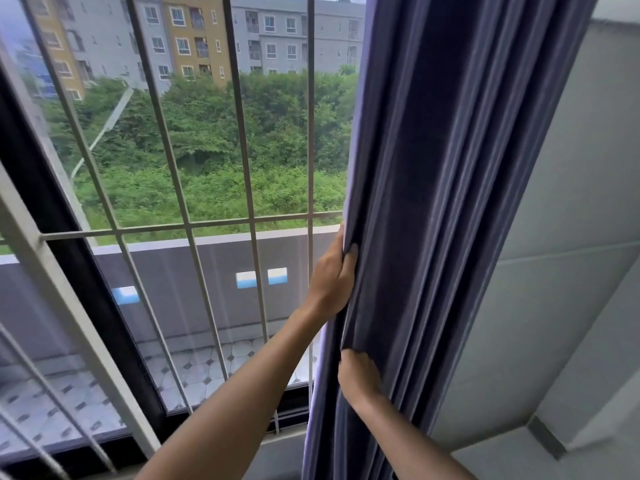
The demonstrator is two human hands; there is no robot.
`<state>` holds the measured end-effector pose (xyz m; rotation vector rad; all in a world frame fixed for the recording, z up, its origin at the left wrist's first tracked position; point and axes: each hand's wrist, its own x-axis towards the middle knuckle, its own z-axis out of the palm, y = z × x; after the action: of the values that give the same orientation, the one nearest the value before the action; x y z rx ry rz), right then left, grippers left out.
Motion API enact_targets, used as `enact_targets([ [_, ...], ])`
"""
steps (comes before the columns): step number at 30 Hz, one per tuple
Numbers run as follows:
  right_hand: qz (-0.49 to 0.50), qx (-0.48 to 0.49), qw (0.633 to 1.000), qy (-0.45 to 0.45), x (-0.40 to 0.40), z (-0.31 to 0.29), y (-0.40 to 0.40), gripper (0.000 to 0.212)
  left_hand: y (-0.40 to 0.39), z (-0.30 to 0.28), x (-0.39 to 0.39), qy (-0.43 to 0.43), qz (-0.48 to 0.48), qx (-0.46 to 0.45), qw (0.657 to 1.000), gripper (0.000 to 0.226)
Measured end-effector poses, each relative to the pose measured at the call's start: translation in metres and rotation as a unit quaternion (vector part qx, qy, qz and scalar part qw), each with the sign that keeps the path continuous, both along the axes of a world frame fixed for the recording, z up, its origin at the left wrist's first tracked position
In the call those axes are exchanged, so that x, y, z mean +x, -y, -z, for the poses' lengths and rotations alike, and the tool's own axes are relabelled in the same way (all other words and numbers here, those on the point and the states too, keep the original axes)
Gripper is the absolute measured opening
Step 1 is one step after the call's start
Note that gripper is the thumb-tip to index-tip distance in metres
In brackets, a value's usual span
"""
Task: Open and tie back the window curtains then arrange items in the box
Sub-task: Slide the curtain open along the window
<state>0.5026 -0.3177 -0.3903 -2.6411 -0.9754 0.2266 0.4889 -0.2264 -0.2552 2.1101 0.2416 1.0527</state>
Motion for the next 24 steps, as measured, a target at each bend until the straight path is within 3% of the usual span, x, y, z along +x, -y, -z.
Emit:
enact_targets([
  [5,-0.026,-0.006,1.000,0.002,-0.002,-0.006,0.001,0.034,0.001,-0.015,0.009,-0.017,-0.009,0.011,1.000,0.067],
  [10,-0.045,-0.023,0.998,-0.021,0.002,-0.011,0.005,0.030,0.002,-0.023,0.020,-0.034,-0.065,0.119,0.990,0.046],
  [14,-0.061,-0.053,0.995,-0.056,0.020,-0.035,0.013,0.021,0.001,-0.019,0.023,-0.023,-0.060,0.133,0.989,0.044],
  [15,-0.055,-0.023,0.998,-0.035,0.030,-0.050,0.016,0.028,-0.001,-0.019,0.024,-0.017,-0.058,0.133,0.989,0.044],
  [17,-0.038,0.136,0.987,0.073,0.051,-0.090,0.025,0.045,-0.003,-0.019,0.024,-0.005,-0.052,0.133,0.990,0.044],
  [20,0.015,0.396,0.886,0.241,0.078,-0.168,0.037,0.049,-0.006,-0.021,0.020,0.000,-0.039,0.118,0.992,0.043],
  [22,0.042,0.483,0.823,0.297,0.093,-0.216,0.042,0.050,-0.008,-0.021,0.019,0.000,-0.040,0.107,0.993,0.044],
  [24,0.059,0.514,0.802,0.299,0.108,-0.248,0.043,0.057,-0.011,-0.021,0.019,-0.003,-0.045,0.099,0.994,0.044],
])
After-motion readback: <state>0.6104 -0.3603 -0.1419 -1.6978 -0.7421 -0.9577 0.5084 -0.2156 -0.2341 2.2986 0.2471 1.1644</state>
